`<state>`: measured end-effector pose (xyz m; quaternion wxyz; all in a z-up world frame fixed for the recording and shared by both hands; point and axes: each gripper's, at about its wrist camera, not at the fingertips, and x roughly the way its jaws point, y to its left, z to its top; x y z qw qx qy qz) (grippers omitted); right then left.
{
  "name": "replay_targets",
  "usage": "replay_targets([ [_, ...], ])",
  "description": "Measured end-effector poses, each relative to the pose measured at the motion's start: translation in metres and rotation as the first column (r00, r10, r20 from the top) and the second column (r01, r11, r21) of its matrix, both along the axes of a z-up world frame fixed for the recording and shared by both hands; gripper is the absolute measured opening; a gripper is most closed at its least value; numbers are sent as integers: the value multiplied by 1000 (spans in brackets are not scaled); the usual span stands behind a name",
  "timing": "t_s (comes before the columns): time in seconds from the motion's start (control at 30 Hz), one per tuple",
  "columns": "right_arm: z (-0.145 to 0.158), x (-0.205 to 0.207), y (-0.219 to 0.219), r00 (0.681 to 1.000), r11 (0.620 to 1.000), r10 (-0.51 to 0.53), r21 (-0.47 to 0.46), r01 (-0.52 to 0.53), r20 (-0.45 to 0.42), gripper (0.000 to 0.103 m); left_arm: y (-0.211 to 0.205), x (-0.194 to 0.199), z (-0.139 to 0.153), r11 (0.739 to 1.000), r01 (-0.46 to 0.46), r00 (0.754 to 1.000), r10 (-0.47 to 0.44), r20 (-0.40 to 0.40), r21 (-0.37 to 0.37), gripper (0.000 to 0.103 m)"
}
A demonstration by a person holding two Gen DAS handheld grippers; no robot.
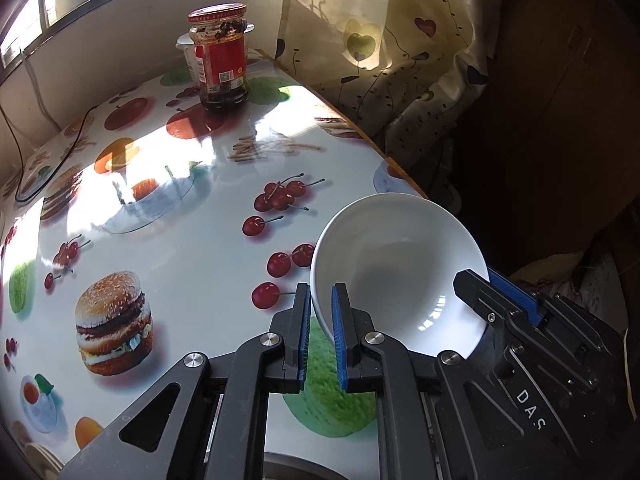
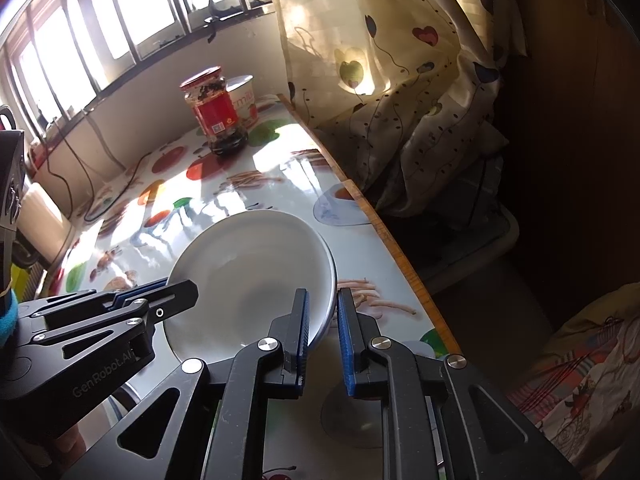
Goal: Organize plates and bowls
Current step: 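Close both grippers on the rim of the blue-striped bowl, then lift and carry the bowl with both grippers toward the stack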
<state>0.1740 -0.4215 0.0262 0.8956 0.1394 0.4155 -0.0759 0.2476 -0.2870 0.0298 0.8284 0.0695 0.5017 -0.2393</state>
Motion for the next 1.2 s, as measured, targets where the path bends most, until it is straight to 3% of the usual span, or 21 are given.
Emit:
replay_targets([
  [0.7, 1, 0, -2, 1000, 1000, -6, 2, 6, 0, 14, 1, -1, 0, 1000, -4, 1000, 4, -6, -11, 11],
  [1.2, 13, -16, 3, 999, 1000, -17, 7, 16, 35, 14, 10, -13, 16, 999, -7, 1000, 7, 18, -42, 11],
])
